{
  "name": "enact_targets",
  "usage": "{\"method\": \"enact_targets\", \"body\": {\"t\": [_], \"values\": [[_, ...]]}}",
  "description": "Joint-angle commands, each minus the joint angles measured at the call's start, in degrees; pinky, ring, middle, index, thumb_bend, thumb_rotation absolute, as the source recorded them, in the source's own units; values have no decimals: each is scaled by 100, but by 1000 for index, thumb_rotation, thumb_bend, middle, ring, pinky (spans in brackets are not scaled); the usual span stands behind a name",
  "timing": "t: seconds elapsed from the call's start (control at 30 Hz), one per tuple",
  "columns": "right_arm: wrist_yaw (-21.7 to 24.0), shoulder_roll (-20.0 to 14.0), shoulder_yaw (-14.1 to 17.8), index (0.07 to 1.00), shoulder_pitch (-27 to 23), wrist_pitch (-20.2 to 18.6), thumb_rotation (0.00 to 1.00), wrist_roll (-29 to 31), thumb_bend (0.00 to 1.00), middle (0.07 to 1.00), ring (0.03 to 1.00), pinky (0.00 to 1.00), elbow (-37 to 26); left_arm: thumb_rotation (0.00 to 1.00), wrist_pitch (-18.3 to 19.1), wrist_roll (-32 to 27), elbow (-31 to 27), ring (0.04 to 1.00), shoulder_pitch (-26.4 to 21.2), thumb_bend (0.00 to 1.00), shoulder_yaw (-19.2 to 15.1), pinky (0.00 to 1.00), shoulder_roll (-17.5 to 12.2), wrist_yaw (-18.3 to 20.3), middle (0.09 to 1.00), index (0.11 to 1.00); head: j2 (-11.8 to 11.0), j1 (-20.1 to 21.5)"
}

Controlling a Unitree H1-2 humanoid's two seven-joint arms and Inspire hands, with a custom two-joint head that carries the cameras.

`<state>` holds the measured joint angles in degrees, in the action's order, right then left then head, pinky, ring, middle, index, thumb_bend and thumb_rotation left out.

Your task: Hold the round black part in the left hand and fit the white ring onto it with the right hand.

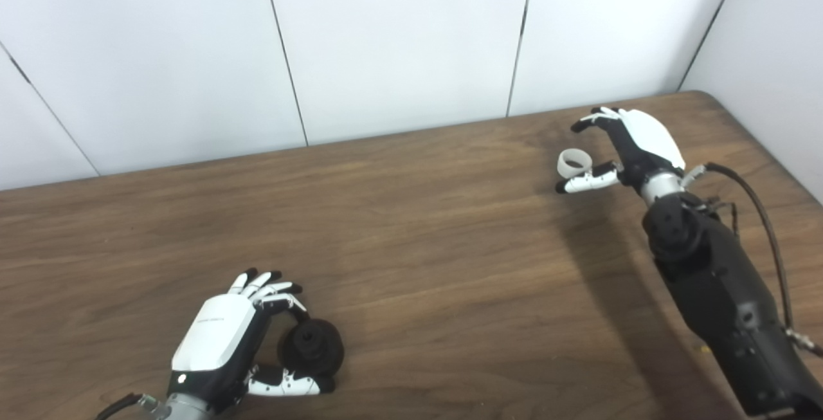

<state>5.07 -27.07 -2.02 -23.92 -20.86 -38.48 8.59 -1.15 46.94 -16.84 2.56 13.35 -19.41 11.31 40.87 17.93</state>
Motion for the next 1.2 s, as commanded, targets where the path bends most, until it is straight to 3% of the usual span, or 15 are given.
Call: {"method": "enact_targets", "body": {"t": [0.0,0.43,0.83,1.17], "values": [[6,-227,-9,738,-386,-72,241,-34,789,934,979,984,-31,58,-77,-11,10,928,-18,520,-61,1000,-176,-16,815,489,4,10],[146,-317,-345,733,-947,-499,258,-52,794,934,985,999,538,61,-110,-34,-19,933,-7,520,-84,1000,-303,18,819,489,15,70],[524,-348,-347,708,-1012,-604,254,-350,809,915,973,993,654,61,-174,-79,-28,929,-32,521,-144,1000,-329,22,814,489,40,109],[525,-373,-404,702,-988,-602,227,-486,814,912,959,993,863,60,-220,-98,-17,926,-62,521,-165,1000,-352,37,812,488,47,109]]}}
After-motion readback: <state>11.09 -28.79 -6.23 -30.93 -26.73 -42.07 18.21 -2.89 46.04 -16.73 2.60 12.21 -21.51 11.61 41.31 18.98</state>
